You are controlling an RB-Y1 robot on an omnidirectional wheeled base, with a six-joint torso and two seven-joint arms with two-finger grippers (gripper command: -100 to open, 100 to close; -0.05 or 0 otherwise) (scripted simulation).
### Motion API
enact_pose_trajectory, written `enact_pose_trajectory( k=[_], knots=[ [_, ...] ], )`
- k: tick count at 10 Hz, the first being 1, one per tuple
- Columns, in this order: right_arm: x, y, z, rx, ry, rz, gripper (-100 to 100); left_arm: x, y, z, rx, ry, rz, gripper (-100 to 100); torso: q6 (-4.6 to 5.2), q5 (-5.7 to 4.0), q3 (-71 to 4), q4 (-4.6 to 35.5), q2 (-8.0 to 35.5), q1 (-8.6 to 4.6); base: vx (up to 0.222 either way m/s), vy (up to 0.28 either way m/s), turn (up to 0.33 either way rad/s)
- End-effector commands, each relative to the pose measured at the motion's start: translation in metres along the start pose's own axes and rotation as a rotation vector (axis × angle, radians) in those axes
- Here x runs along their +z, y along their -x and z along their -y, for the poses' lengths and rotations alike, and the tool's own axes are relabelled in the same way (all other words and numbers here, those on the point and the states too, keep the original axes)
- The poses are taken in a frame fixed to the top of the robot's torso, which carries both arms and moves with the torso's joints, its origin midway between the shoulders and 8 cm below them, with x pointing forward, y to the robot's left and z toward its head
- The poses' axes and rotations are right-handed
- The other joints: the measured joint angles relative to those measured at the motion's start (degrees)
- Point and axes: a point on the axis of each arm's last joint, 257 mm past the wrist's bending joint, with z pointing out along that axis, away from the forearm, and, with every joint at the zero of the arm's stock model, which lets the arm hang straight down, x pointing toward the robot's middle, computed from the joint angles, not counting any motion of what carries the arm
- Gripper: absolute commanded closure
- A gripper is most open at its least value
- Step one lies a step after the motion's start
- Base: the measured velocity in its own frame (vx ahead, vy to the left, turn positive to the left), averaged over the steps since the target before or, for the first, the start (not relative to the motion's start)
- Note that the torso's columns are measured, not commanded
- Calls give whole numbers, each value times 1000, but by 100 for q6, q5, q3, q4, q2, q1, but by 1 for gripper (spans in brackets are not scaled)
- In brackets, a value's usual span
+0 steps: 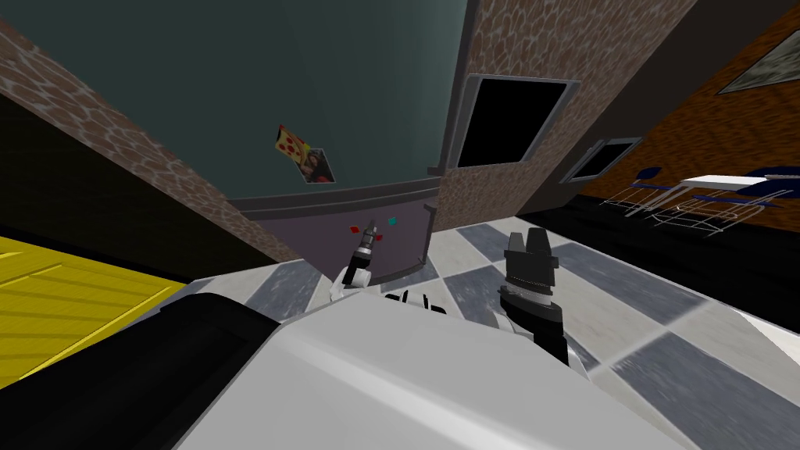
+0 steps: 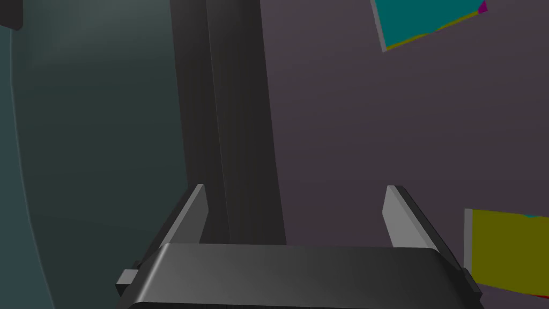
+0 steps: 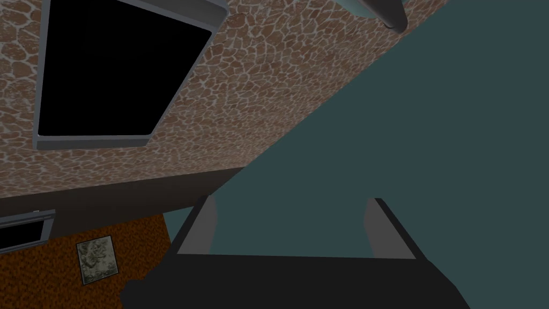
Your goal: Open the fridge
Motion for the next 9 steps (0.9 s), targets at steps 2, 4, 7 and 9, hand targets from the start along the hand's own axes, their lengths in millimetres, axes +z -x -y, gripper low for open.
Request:
enact_pose_trajectory(
  k=[2,4,7,9],
  knots=[
    [0,0,0,0,0,0,0,7,-8,-18,24,23,-19,-100,0,4,-2,-1,-3,11,12,-84,13],
    [0,0,0,0,0,0,0,18,-16,-31,51,28,-37,-100,0,2,-1,0,-2,5,6,-101,20],
    [0,0,0,0,0,0,0,20,-22,-48,66,55,-51,-100,0,1,-1,0,-2,2,4,-95,11],
    [0,0,0,0,0,0,0,25,-27,-59,81,67,-62,-100,0,2,0,0,-2,4,2,-84,15]
  ],
)
